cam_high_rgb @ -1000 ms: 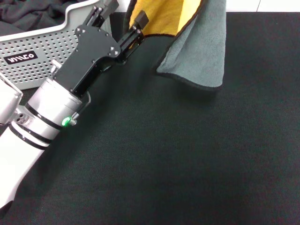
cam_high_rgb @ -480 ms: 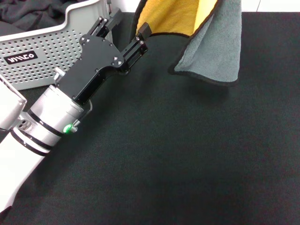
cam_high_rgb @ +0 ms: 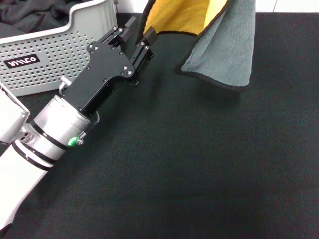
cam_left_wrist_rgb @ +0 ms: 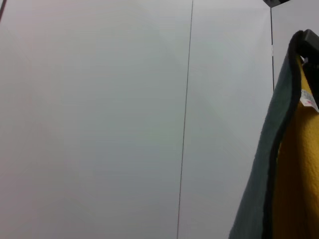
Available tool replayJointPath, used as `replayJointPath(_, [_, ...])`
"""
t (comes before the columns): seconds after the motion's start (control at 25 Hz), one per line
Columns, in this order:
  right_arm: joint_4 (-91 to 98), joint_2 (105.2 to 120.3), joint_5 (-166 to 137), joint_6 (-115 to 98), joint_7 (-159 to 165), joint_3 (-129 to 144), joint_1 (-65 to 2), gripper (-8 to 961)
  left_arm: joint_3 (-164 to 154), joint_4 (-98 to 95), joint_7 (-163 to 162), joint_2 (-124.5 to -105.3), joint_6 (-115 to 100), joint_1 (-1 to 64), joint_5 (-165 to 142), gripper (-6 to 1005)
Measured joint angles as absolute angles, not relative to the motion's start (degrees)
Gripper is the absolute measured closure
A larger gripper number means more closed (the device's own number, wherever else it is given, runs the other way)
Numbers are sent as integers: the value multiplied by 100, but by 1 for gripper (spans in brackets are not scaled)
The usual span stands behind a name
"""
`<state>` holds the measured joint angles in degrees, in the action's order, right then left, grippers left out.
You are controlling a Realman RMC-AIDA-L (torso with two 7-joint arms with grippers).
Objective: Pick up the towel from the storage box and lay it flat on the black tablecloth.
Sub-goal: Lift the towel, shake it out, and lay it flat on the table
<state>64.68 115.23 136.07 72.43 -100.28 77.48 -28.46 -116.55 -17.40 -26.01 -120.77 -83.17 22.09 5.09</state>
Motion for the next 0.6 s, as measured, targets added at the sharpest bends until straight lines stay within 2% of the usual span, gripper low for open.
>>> replayJointPath(0.12, [6469, 11522, 13610, 7247, -10027, 7732, -2841, 946, -11664, -1740, -2592, -12076, -8320, 2197, 518, 597])
replayJointPath(0.6, [6469, 11531, 13622, 7298, -9973, 7603, -2791, 946, -11693, -1777, -2584, -12076, -8327, 2185, 514, 658])
